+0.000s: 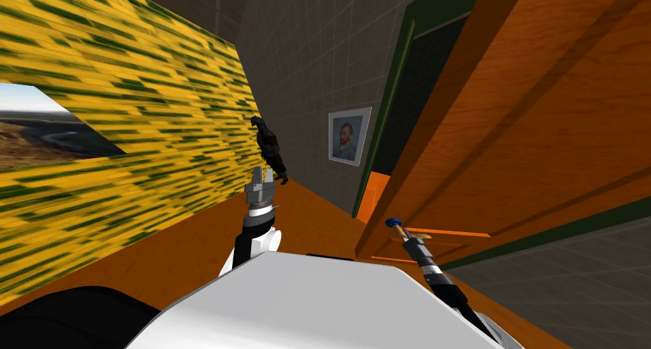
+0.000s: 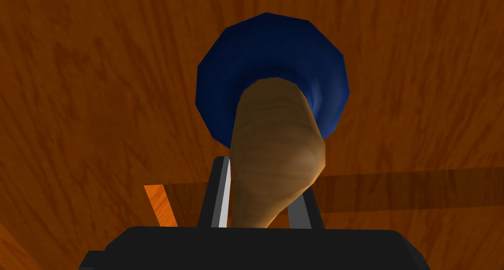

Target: Pull the door open

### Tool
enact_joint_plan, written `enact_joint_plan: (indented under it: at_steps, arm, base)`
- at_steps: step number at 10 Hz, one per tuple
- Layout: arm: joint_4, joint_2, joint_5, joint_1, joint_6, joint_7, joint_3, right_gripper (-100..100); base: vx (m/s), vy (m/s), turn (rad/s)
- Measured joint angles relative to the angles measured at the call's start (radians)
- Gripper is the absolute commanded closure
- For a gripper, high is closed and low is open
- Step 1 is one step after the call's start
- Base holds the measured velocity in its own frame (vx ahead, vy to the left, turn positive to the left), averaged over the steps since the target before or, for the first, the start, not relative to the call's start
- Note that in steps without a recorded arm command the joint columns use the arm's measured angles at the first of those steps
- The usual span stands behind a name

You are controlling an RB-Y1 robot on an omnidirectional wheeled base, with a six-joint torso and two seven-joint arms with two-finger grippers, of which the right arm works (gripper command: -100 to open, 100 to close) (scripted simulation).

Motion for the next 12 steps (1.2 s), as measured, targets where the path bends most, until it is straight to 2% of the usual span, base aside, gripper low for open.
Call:
enact_joint_plan:
  at_steps: [3,5,8,9,12]
  arm:
    - [0.017,-0.013,0.004,0.013,-0.041,-0.017,0.014,100]
    - [0.028,-0.014,0.003,0.019,-0.051,-0.020,0.020,100]
    - [0.056,-0.023,-0.002,0.028,-0.101,-0.030,0.034,100]
    - [0.047,-0.033,-0.006,0.047,-0.112,-0.030,0.036,100]
    - [0.081,-0.037,-0.008,0.052,-0.155,-0.038,0.049,100]
  base:
    - [-0.188,-0.046,0.112]
    - [-0.206,-0.089,0.201]
    - [-0.224,-0.082,0.237]
    - [-0.172,-0.045,0.116]
    - [-0.137,-0.046,0.130]
